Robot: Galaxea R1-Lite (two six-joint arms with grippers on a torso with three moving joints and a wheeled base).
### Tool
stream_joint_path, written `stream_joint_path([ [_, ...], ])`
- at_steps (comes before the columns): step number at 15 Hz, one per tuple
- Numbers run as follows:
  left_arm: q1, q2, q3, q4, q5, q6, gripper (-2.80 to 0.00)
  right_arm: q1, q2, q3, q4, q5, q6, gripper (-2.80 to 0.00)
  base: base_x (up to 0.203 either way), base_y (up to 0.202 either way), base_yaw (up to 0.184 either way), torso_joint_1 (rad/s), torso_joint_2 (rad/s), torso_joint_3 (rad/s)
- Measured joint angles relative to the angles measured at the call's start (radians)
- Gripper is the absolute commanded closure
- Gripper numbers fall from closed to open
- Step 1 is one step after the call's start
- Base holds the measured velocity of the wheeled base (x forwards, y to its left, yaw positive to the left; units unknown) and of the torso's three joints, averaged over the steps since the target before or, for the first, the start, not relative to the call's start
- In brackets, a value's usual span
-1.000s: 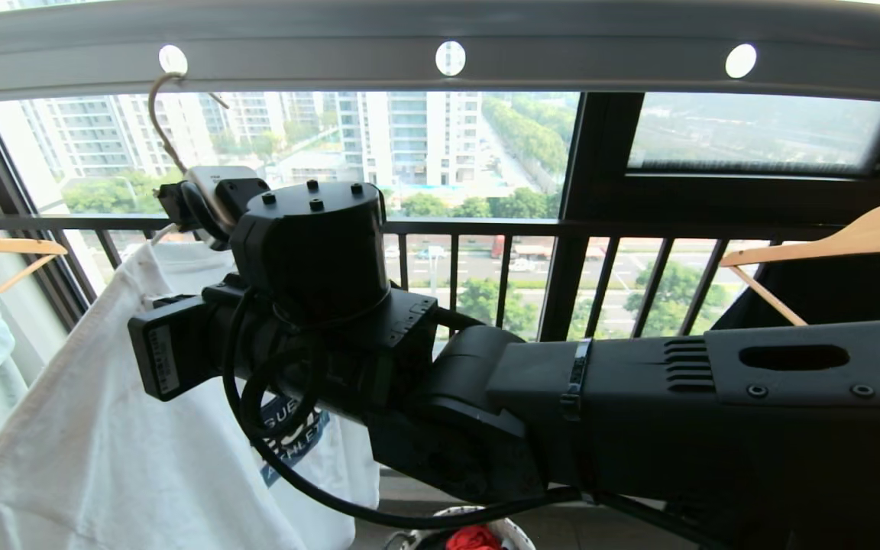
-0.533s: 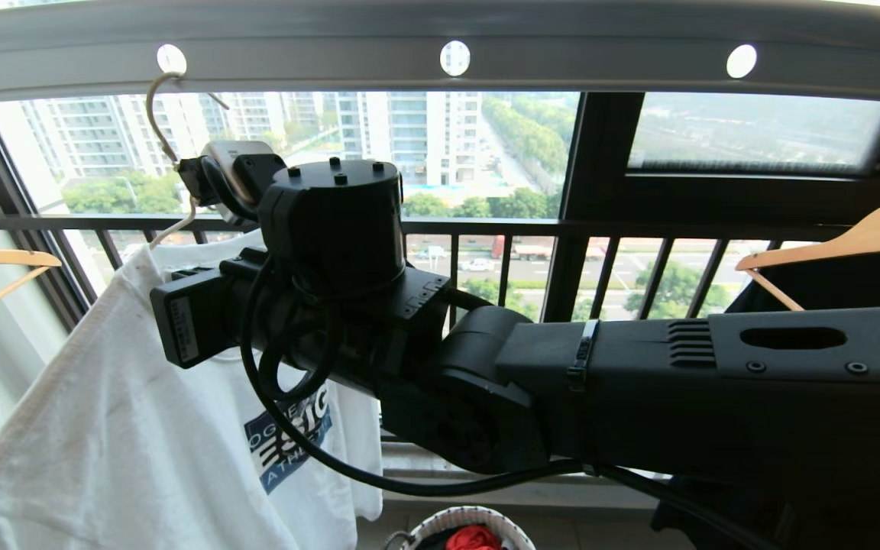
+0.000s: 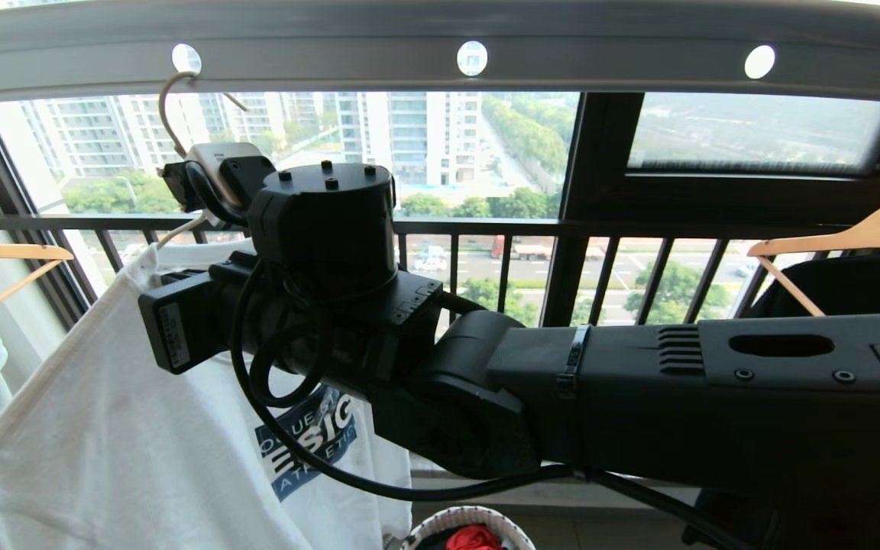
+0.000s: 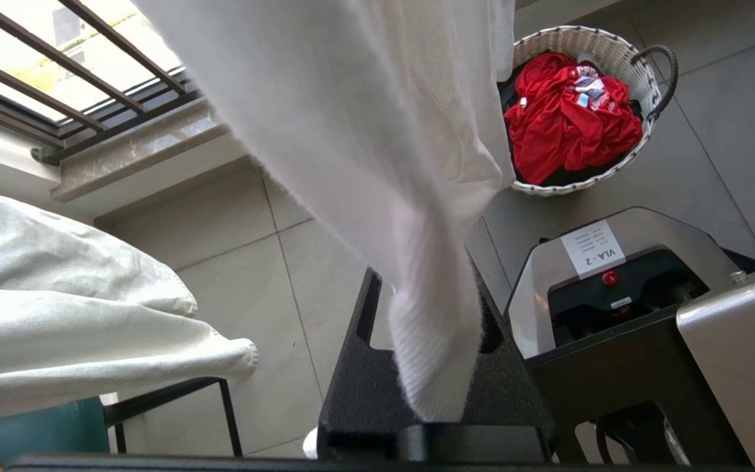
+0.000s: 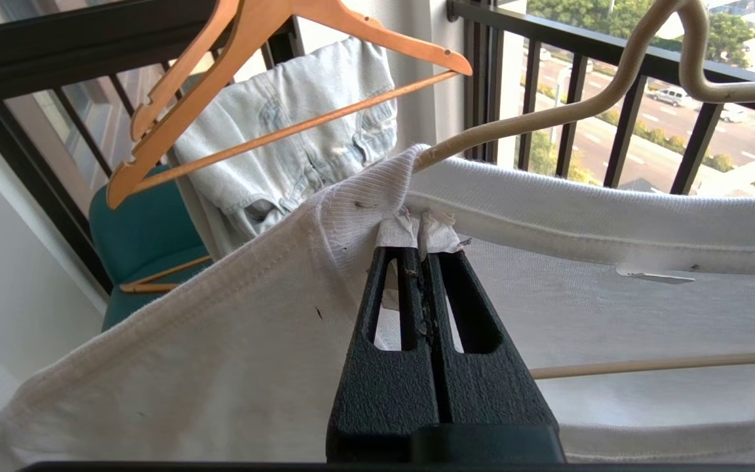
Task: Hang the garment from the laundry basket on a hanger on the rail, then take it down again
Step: Take the clothes off the clothes rack
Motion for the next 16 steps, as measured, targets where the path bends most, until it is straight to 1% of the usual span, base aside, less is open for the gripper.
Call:
stream_joint_path([
  [3, 0.001, -0.011, 0.025, 0.001, -0.013, -0.002, 0.00, 0.008, -0.002, 0.000, 0.001, 0.002, 0.000, 0.00, 0.000, 0.000, 0.000, 0.000, 0.00, 0.000],
  [11, 0.002, -0.045, 0.063, 0.002, -0.013, -0.008, 0.00, 0.043, 0.007, 0.017, 0.002, -0.007, -0.001, 0.00, 0.000, 0.000, 0.000, 0.000, 0.00, 0.000],
  [16, 0.001, -0.053, 0.064, 0.001, -0.012, -0.014, 0.00, 0.079, -0.007, 0.059, 0.001, -0.022, -0.004, 0.00, 0.000, 0.000, 0.000, 0.000, 0.00, 0.000],
])
